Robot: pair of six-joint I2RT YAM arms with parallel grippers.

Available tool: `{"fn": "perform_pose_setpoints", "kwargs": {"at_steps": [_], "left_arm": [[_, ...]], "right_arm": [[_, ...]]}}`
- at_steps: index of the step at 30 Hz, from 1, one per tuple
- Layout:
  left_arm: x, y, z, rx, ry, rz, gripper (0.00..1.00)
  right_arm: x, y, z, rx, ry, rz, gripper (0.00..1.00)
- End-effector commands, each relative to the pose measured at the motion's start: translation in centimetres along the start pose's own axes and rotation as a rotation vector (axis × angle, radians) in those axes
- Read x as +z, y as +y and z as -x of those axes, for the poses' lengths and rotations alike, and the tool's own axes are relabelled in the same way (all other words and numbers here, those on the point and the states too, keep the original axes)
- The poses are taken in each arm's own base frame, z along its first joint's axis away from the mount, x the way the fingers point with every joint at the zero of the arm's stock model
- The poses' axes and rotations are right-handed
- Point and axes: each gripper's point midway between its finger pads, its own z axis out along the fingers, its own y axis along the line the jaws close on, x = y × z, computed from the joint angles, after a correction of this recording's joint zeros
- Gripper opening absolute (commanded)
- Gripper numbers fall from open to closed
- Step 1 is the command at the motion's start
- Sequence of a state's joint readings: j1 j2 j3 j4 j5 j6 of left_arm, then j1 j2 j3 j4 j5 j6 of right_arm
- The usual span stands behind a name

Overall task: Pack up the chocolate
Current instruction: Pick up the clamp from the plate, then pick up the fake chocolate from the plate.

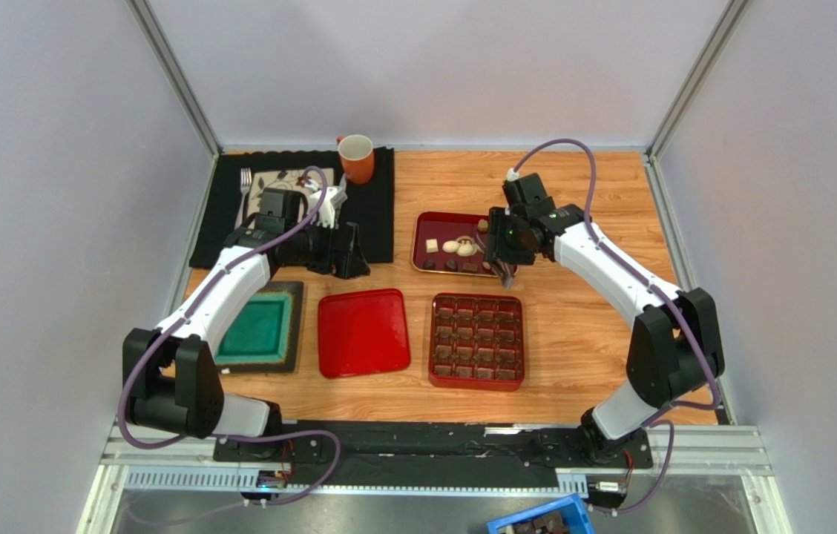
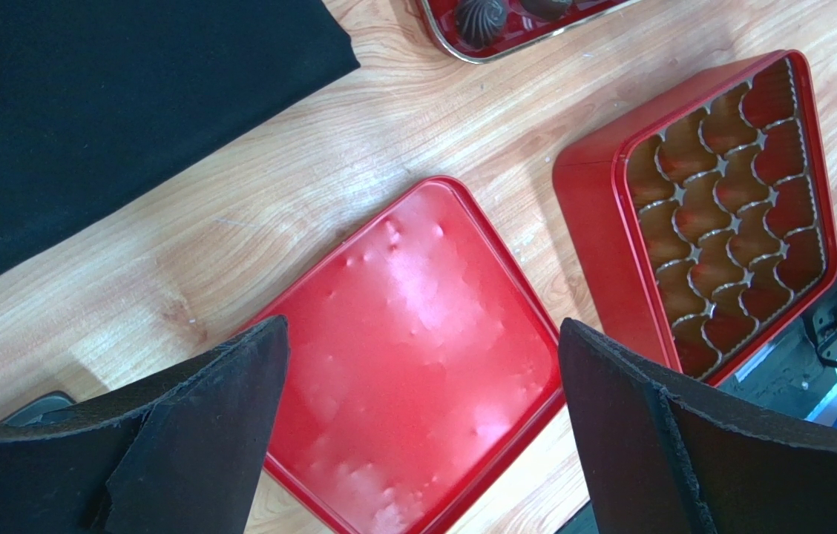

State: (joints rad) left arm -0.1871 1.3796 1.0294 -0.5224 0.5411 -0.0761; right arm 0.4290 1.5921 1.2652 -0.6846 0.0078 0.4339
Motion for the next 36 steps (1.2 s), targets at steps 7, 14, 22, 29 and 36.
{"fn": "perform_pose_setpoints", "kwargs": {"at_steps": [7, 14, 22, 29, 36], "left_arm": [[-1.2, -0.8, 1.6, 0.041, -0.06, -0.014, 0.99], [-1.1, -0.8, 1.7, 0.038, -0.059, -0.016, 0.99], [-1.3, -0.8, 1.8, 0.042, -0.063, -0.011, 0.99], [-1.2, -0.6, 1.7, 0.042, -0.06, -0.007, 0.99], [-1.2, -0.7, 1.7, 0.04, -0.06, -0.01, 0.99]], "right_arm": [[-3.3, -0.3, 1.6, 0.037, -0.043, 0.029, 0.49], [-3.9, -0.3, 3.5, 0.028, -0.084, 0.022, 0.48], [-3.2, -0.8, 4.7, 0.031, -0.075, -0.001, 0.48], [-2.4, -1.9, 4.2, 0.02, -0.061, -0.047, 0.47], [-2.3, -2.5, 4.3, 0.002, -0.067, -0.071, 0.47]]}}
